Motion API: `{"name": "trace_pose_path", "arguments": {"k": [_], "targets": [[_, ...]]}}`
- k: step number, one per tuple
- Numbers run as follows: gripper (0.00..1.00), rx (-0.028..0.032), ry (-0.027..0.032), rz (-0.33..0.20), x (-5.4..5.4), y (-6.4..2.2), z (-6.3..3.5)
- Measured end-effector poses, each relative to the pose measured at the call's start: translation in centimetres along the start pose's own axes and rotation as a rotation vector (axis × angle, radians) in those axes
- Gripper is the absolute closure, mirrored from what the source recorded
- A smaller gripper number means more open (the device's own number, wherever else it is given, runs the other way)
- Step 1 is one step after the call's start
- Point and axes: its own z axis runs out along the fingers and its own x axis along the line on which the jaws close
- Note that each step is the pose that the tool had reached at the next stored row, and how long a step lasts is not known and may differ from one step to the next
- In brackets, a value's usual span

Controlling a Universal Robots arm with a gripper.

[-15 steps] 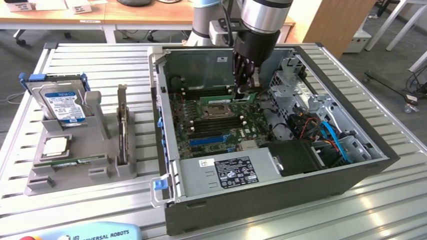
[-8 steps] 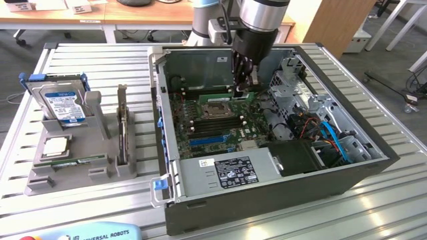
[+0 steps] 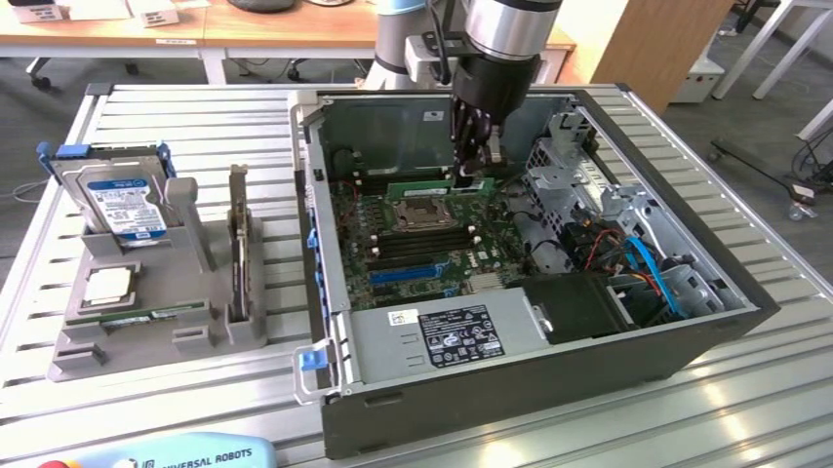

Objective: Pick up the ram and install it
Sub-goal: 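Insert the ram into the slot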

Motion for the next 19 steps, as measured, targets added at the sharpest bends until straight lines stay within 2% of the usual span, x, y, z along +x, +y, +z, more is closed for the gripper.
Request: {"name": "trace_pose_path", "arguments": {"k": [3,13,19], "targets": [[0.89,0.0007,-0.0002,0.0,0.0,0.0,0.09],[0.89,0.0091,-0.0004,0.0,0.0,0.01,1.05],[0.89,0.0108,-0.0004,0.0,0.0,0.03,1.6]]}}
